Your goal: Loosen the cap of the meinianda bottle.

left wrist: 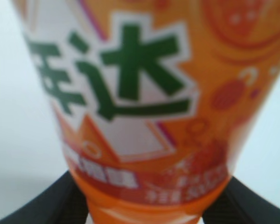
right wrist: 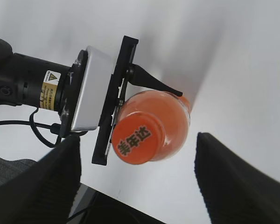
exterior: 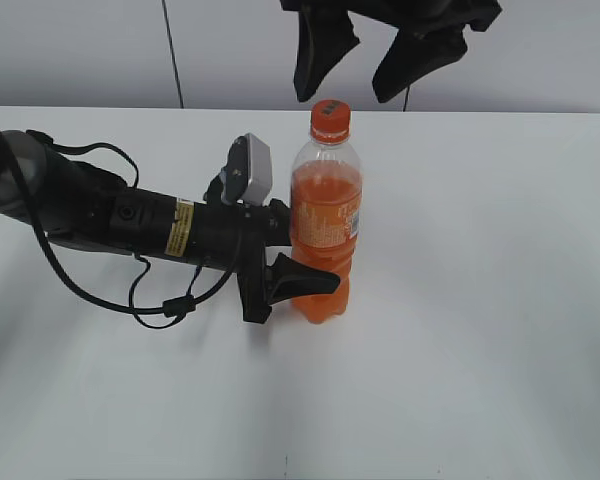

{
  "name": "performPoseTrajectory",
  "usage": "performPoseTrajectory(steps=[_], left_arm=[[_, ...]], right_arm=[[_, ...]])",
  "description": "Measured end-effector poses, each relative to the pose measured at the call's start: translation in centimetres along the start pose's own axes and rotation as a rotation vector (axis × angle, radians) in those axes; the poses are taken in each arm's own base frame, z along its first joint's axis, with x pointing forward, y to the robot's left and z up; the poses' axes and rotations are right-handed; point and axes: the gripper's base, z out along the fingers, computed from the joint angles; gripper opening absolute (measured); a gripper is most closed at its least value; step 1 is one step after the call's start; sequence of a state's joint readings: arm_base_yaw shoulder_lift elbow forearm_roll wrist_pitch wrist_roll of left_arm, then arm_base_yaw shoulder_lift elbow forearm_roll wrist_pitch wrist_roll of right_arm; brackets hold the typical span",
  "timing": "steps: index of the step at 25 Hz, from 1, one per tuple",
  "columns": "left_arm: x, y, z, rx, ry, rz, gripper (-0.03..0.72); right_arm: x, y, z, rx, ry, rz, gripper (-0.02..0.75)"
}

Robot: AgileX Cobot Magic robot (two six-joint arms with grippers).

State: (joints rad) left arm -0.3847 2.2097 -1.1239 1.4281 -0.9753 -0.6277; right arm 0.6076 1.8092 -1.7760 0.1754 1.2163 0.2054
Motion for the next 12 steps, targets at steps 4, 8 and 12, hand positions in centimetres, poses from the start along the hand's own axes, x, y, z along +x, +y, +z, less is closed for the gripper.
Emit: performPoseTrajectory(steps=[4,8,12], left_arm=[[0.0,0.0,0.0,0.000,0.000,0.000,0.409],[0.0,0.0,0.0,0.000,0.000,0.000,0.409],[0.0,0.0,0.0,-0.001,0.000,0.000,0.409]], right_arm=[[-0.1,-0.1,0.5,0.003,0.010,0.002,0.566],[-0.1,-0.2,1.2,0.007,0.026,0.005,0.566],[-0.2,-0.2,1.3,0.008,0.029,0.005,0.536]])
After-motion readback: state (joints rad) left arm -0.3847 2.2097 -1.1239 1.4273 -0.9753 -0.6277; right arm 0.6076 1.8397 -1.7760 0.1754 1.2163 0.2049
